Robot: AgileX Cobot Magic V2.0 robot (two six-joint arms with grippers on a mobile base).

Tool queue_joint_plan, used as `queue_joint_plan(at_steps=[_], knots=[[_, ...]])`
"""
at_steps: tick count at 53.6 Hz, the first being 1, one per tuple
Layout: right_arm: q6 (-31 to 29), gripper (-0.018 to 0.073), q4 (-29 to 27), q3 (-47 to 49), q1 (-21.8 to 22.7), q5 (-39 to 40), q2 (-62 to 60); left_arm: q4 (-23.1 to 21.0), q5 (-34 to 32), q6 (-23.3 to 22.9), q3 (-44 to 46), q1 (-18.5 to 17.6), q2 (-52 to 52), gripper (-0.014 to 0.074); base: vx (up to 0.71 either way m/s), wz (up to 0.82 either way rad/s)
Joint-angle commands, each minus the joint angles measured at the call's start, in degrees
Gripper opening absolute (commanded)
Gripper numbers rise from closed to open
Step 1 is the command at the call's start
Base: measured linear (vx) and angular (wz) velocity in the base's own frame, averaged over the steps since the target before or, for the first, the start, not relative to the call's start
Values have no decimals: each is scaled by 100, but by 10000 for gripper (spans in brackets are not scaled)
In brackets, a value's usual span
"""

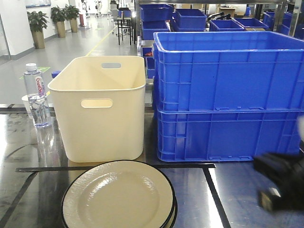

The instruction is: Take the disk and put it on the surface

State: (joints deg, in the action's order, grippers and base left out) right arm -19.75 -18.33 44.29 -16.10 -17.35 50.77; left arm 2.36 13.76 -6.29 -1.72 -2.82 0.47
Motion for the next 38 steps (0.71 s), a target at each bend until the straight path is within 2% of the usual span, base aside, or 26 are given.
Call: queue_joint_plan(at_steps=[1,7,14,20,25,33,38], knots=[[500,-13,479,-810,31,1229,-779,37,-489,-62,104,-9,89,-9,0,0],[1291,-10,1090,-1843,175,1904,-1631,37,-489,-62,104,-9,89,-9,0,0],[1810,-9,1579,-2764,674,2014,-2617,37,-489,-62,104,-9,89,-9,0,0],[1854,-8,1682,-3424,1154,1972,-3505,37,-489,-62,104,-9,89,-9,0,0],[1854,-8,1910,-3973,1380,1977,-4231,37,-489,-62,104,-9,89,-9,0,0],[1861,-8,2131,-4687,1491,1969,-5250,37,-489,-62,104,-9,89,-9,0,0],[1886,-8,2126,-4629,1490,1517,-5084,37,-471,-62,104,-9,69,-9,0,0]])
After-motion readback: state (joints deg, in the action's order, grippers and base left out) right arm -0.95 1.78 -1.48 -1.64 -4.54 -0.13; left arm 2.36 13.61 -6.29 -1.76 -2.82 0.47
